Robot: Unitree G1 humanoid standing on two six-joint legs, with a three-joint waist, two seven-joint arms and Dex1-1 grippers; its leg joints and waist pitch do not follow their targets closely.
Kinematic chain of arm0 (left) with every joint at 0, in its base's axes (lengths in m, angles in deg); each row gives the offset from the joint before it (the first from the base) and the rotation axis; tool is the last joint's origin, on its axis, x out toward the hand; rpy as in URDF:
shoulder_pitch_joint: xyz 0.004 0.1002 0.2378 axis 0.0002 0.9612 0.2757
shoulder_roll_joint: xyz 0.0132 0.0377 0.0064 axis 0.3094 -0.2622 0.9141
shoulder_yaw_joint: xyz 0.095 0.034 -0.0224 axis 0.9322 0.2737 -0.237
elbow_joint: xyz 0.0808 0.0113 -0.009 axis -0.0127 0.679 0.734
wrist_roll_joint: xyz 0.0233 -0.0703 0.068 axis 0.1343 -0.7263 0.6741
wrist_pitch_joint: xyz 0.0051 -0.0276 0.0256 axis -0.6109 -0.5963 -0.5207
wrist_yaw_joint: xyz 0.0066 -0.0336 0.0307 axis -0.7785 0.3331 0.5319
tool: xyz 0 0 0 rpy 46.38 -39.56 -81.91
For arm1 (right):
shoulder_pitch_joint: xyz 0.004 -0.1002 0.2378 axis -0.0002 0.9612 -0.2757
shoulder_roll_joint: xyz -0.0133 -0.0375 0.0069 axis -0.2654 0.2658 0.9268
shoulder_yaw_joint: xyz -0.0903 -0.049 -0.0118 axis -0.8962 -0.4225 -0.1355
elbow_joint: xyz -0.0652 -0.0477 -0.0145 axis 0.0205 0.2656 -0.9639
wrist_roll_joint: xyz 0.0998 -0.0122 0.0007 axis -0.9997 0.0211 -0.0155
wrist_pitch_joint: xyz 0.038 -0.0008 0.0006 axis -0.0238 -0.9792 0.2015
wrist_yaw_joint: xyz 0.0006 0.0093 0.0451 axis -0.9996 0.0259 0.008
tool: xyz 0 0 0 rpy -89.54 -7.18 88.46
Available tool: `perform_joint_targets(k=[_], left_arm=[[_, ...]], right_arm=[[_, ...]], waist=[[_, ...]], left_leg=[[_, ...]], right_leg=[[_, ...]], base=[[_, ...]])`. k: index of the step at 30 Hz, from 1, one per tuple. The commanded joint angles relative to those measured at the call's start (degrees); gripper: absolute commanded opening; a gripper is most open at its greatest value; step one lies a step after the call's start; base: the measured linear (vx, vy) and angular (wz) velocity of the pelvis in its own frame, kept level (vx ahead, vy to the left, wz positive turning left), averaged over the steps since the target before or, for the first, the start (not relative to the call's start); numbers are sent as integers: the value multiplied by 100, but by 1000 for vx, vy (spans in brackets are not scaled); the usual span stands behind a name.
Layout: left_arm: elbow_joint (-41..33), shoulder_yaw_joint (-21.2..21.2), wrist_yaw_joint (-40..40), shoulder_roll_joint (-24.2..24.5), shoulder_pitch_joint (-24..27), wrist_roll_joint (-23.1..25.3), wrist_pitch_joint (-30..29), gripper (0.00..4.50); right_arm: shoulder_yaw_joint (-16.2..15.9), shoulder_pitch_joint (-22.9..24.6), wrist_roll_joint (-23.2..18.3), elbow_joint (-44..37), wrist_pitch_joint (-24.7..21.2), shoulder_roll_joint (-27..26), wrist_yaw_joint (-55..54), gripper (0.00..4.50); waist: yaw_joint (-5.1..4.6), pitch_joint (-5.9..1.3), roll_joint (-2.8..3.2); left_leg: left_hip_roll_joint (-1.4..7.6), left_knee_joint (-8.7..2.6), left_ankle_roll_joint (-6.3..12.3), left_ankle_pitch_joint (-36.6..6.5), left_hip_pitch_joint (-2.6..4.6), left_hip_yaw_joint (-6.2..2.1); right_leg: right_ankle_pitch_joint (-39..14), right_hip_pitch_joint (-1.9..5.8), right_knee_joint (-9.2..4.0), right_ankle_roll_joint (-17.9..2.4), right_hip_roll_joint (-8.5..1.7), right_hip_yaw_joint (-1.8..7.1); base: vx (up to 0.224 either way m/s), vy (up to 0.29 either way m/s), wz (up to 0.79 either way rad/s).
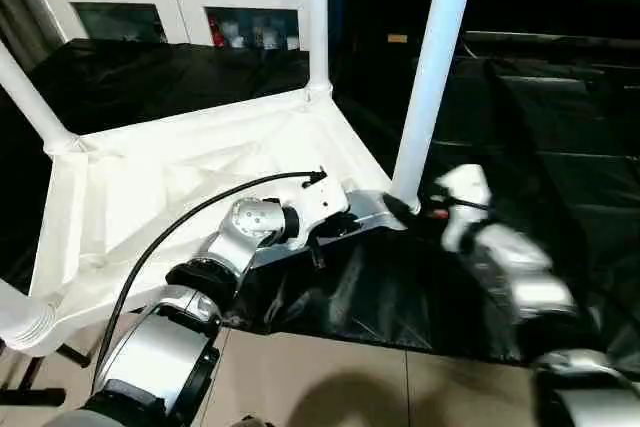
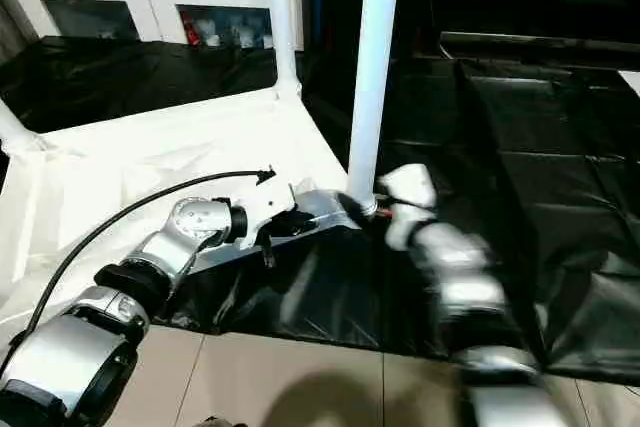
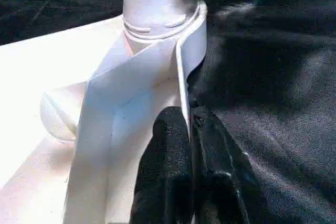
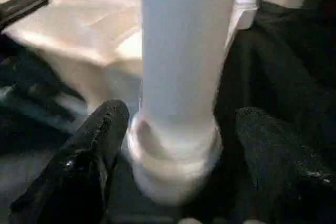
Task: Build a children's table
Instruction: Rotate leg to tighten
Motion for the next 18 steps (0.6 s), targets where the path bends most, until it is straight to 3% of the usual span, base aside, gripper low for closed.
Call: perform_joint_targets(k=[1,4,5,7,15,18], left_arm=[[142,34,-34,150,94,77,83,0],[149,24,-74,169,77,71,98,0],[154,25,-83,171,72,72,109,0],[166,24,-92,173,65,70,128,0],[165,93,-503,179,74,4,232,0],[152,109,-597,217,88,-17,283,0]], right_arm=[[-84,211,-136,-394,-193,299,580,363],[44,387,-224,-597,-316,656,805,363],[71,406,-245,-616,-337,693,829,363],[101,437,-262,-650,-349,743,864,363],[160,486,-494,-1031,-586,552,681,363],[-72,463,-384,-1127,-579,472,704,363]], waist=[[27,-334,-183],[26,-323,-197],[14,-324,-170],[1,-325,-171],[13,-354,-122],[30,-362,-124]], left_leg=[[210,-315,776,-1146,11,-82],[205,-319,736,-1233,8,-88],[200,-325,704,-1256,8,-93],[201,-325,692,-1277,9,-97],[204,-307,746,-1099,15,-92],[218,-299,773,-1038,15,-91]], right_leg=[[-1334,234,-459,-1210,-313,200],[-1762,220,-506,-1113,-327,194],[-1850,215,-519,-1097,-321,189],[-1848,209,-517,-1100,-317,188],[-1220,224,-459,-1319,-301,181],[-1085,221,-437,-1361,-313,181]], base=[[0,0,0],[0,0,0],[0,0,0],[0,0,0],[0,0,0],[0,0,0]])
